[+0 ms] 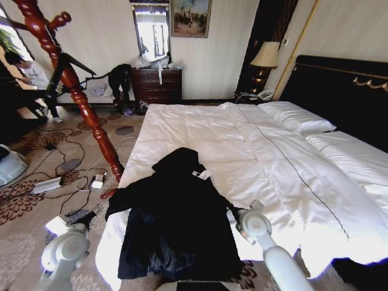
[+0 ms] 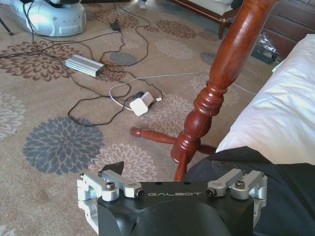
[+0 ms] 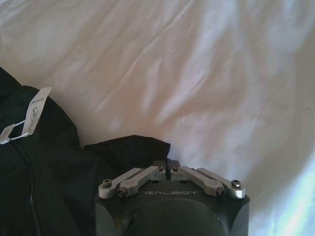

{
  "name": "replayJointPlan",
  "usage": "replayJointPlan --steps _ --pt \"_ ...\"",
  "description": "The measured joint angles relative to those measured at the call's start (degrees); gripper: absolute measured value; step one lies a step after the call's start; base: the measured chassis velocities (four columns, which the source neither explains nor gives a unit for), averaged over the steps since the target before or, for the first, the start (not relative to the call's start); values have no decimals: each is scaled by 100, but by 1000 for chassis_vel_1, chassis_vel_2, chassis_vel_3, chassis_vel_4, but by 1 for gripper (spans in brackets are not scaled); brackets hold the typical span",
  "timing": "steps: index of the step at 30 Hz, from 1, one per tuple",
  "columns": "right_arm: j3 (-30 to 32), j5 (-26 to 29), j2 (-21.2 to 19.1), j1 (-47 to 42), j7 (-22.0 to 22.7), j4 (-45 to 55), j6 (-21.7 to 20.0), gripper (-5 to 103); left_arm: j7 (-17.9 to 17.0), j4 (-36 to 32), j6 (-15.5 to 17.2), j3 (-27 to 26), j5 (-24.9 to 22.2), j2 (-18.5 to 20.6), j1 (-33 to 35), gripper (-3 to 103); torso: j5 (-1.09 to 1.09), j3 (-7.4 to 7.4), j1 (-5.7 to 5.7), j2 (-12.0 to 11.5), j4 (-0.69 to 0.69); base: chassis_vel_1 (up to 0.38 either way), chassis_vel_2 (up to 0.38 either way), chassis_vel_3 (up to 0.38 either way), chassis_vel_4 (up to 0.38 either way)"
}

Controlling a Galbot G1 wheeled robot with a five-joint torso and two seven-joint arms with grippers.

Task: Pick up the clothes from the bed and hang them on the clothes hanger.

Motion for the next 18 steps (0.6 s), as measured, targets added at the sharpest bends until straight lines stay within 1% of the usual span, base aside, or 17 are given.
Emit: replayJointPlan --steps 3,10,14,17,18 --pt "31 -94 -77 -19 -116 0 96 0 -8 0 0 18 17 -31 -6 100 0 0 0 0 0 0 0 0 0" --pt "93 -185 -134 -8 -205 19 174 0 -16 -17 -4 40 73 -80 8 100 0 0 0 0 0 0 0 0 0" --pt "273 -310 -202 42 -229 200 201 0 -21 -45 -7 36 80 -90 23 100 1 0 0 0 0 0 0 0 0" --pt "394 -440 -305 48 -275 359 215 0 -23 -54 -8 22 80 -91 27 100 1 0 0 0 0 0 0 0 0" --pt "573 -624 -487 43 -362 578 220 0 -28 -64 -9 3 73 -91 31 100 -1 0 0 0 -1 0 0 0 0"
